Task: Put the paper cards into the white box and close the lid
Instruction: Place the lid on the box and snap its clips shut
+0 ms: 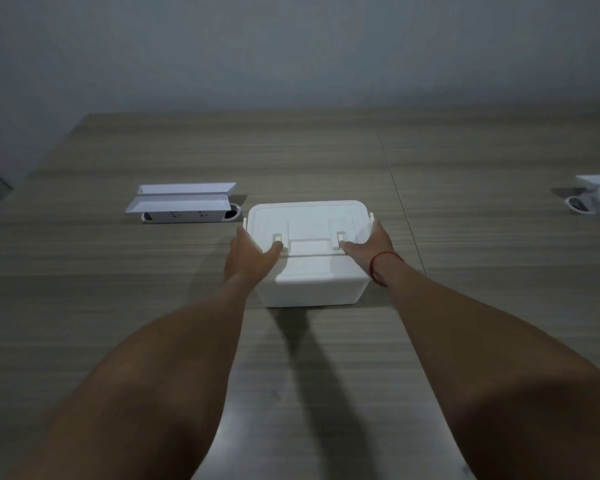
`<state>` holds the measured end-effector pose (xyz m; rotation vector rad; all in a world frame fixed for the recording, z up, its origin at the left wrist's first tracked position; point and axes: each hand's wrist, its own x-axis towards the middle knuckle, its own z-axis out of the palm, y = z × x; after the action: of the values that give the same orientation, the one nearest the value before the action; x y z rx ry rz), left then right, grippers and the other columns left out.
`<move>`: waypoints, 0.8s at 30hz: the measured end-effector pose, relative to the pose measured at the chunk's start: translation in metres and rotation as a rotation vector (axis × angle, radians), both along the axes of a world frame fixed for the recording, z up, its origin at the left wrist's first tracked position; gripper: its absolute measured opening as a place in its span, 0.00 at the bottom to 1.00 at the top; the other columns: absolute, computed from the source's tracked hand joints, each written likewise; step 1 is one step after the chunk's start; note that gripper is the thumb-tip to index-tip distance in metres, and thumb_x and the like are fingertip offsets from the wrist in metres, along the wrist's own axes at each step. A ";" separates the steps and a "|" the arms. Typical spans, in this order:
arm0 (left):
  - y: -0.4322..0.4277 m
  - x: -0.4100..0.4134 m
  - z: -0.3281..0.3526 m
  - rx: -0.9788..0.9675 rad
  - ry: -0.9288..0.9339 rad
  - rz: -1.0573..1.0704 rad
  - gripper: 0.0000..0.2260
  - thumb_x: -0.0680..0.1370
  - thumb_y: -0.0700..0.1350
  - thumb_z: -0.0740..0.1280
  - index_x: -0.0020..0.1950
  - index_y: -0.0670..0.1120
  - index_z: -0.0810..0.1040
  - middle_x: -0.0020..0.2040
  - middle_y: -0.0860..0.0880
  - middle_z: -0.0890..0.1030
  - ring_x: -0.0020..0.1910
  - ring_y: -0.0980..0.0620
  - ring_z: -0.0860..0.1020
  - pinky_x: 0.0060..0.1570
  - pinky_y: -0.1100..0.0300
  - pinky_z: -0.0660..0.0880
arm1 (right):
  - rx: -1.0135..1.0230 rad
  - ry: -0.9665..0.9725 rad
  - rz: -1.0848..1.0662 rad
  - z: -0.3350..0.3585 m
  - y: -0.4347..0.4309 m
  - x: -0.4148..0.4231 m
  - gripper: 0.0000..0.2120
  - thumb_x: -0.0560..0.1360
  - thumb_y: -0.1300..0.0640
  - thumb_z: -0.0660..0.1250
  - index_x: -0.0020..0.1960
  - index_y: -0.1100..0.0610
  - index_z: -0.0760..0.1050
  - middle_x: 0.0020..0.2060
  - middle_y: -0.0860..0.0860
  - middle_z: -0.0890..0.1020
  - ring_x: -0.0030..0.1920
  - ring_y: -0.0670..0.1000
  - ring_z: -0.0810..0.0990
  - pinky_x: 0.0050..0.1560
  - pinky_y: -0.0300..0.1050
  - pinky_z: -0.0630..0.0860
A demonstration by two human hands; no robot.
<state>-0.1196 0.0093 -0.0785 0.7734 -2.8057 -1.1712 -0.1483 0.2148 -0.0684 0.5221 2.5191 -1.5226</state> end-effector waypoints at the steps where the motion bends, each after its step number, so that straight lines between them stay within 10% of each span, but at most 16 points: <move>1: 0.000 0.001 -0.002 -0.021 0.013 -0.006 0.34 0.73 0.58 0.66 0.72 0.40 0.63 0.68 0.39 0.73 0.66 0.39 0.72 0.62 0.48 0.72 | 0.019 0.018 0.019 -0.002 0.001 0.002 0.42 0.68 0.53 0.74 0.76 0.57 0.57 0.70 0.56 0.70 0.70 0.56 0.71 0.69 0.49 0.70; 24: -0.034 -0.113 -0.009 -0.160 0.160 0.110 0.27 0.79 0.56 0.59 0.73 0.42 0.65 0.63 0.39 0.78 0.63 0.39 0.76 0.59 0.49 0.72 | 0.183 0.047 -0.133 -0.009 -0.057 -0.118 0.34 0.71 0.49 0.72 0.71 0.61 0.63 0.68 0.59 0.73 0.69 0.60 0.71 0.68 0.52 0.71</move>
<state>-0.2330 -0.0246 -0.0879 0.7736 -2.6493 -0.9338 -0.2666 0.1583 -0.0769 0.7005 2.7268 -1.3672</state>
